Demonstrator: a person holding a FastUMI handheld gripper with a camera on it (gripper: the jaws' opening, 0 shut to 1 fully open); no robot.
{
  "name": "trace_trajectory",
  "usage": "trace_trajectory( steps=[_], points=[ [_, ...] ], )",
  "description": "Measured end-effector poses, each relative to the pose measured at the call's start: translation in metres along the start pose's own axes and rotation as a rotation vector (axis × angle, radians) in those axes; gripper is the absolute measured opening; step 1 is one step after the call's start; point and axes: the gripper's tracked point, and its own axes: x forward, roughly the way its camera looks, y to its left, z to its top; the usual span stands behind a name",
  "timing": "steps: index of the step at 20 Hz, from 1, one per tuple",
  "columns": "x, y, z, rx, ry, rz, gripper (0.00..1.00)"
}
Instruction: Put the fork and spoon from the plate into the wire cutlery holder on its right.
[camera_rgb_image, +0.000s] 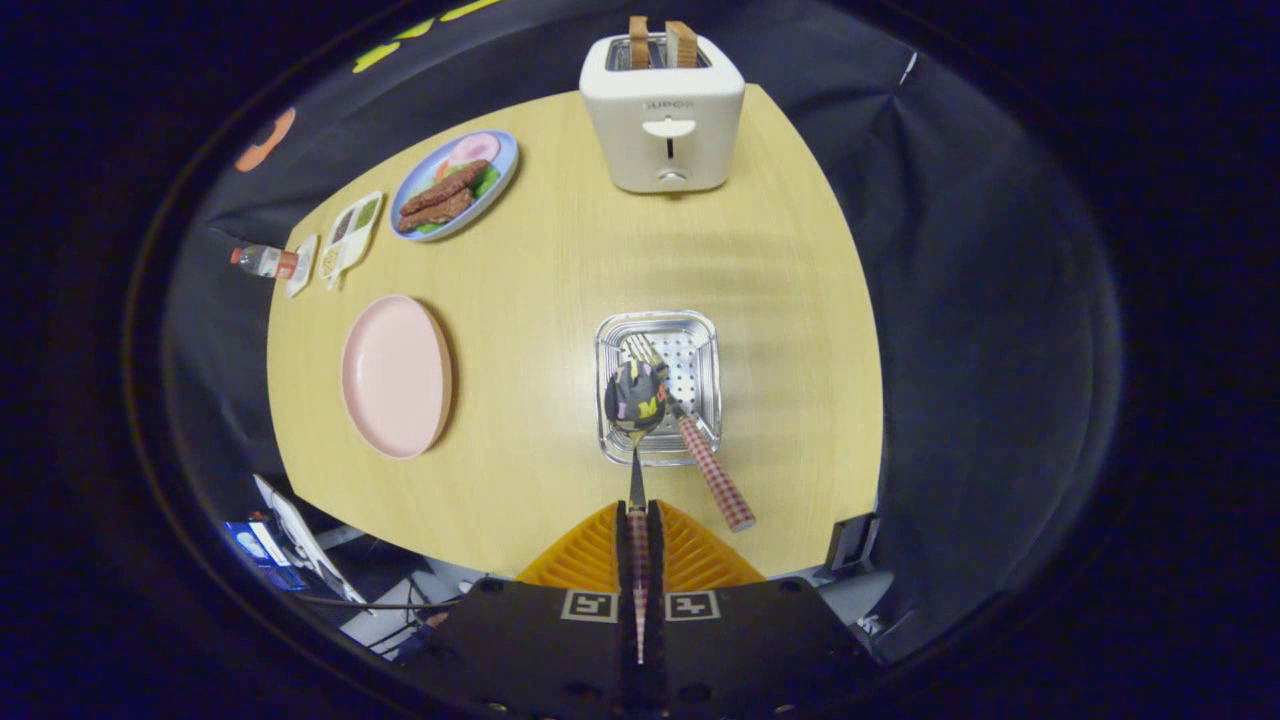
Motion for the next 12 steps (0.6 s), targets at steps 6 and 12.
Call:
trace_trajectory(
  steps=[6,12],
  points=[
    [0.013,0.002,0.015,-0.004,0.092,-0.044,0.02],
    [0.020,0.002,0.029,-0.033,0.137,-0.094,0.06]
  ],
)
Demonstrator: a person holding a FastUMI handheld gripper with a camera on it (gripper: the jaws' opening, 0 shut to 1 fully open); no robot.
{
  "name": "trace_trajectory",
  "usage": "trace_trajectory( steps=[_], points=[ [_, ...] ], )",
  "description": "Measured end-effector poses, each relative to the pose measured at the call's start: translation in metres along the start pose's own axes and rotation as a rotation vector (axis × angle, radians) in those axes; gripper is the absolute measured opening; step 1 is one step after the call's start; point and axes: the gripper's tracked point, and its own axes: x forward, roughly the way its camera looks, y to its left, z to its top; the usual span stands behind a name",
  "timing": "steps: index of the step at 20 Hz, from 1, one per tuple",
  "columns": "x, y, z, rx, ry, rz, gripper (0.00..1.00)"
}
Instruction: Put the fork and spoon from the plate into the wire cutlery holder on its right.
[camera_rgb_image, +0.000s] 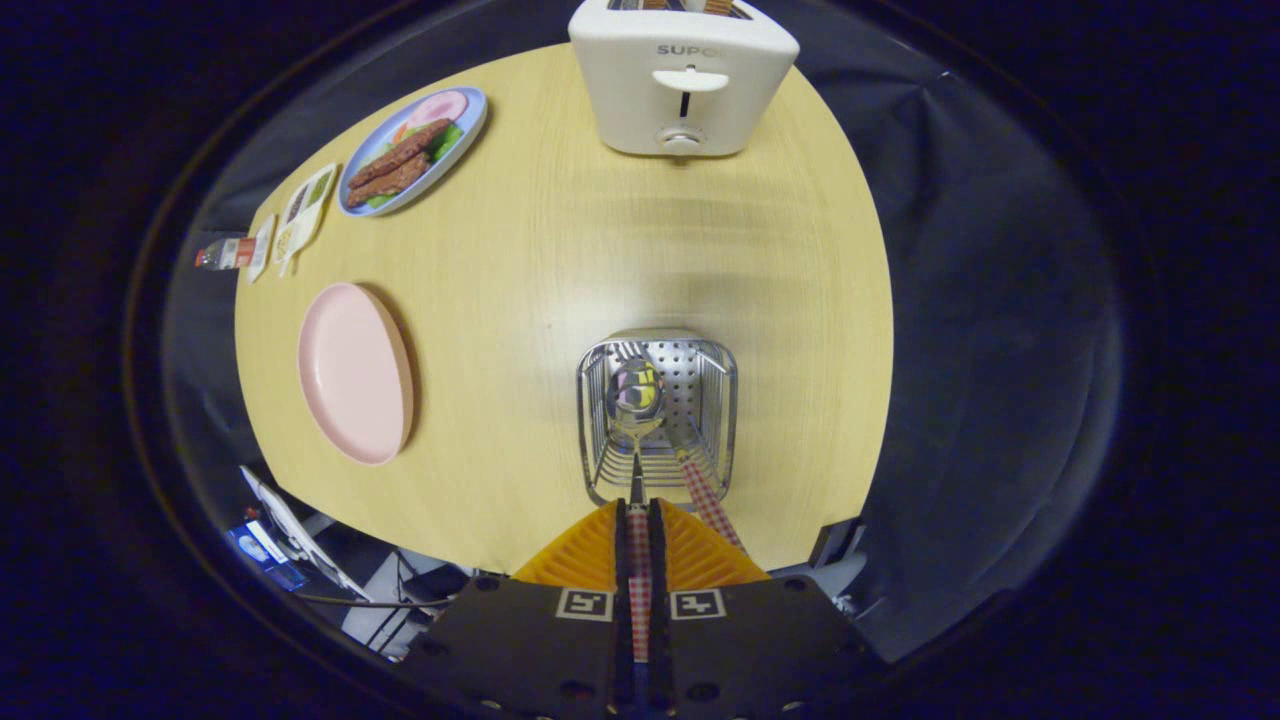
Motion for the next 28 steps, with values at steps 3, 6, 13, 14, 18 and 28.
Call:
trace_trajectory(
  steps=[3,6,13,14,18,28],
  points=[
    [0.000,-0.003,0.006,-0.005,-0.011,-0.020,0.06],
    [-0.002,0.002,0.005,-0.013,-0.023,-0.008,0.09],
    [-0.031,0.024,0.010,0.022,-0.201,0.028,0.34],
    [-0.038,0.029,0.009,0.023,-0.234,0.032,0.44],
    [-0.068,0.059,0.002,0.022,-0.366,0.056,0.74],
    [-0.187,0.132,-0.018,0.030,-0.919,-0.017,0.98]
  ],
)
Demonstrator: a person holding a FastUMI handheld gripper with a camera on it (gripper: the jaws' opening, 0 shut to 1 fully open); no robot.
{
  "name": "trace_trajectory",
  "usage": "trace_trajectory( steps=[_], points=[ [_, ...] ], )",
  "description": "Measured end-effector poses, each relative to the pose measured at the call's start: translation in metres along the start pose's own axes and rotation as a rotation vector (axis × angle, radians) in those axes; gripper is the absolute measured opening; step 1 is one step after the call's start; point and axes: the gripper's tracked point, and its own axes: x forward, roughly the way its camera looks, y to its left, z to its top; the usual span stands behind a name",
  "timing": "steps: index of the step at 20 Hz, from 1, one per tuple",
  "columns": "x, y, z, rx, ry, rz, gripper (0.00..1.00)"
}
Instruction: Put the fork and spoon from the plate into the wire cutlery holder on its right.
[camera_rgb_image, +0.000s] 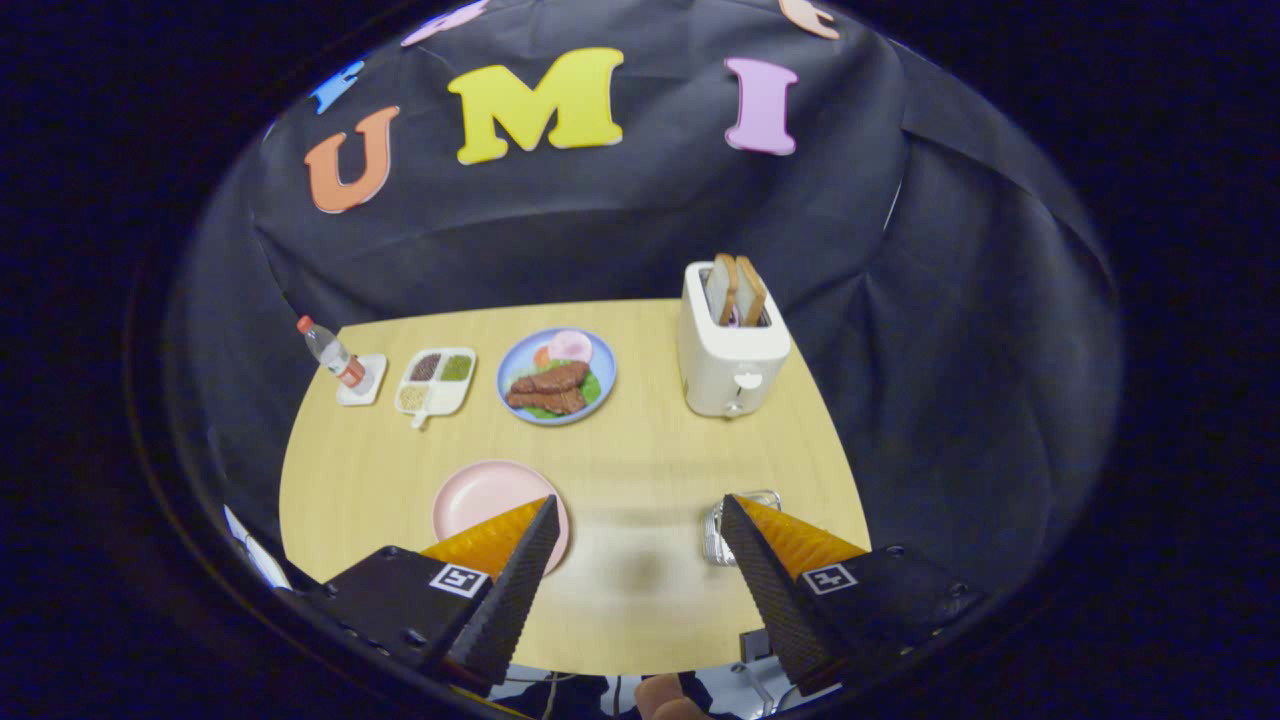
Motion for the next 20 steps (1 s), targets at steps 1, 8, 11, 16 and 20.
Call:
trace_trajectory(
  steps=[1,8,11,16,20],
  points=[
    [-0.014,0.009,0.010,-0.005,-0.069,-0.005,0.97],
    [-0.120,0.084,0.055,0.039,-0.548,0.061,0.96],
    [-0.156,0.118,0.063,0.069,-0.716,0.201,0.96],
    [-0.171,0.129,0.067,0.016,-0.829,0.142,0.95],
    [-0.174,0.137,0.065,-0.013,-0.828,0.106,0.96]
  ],
)
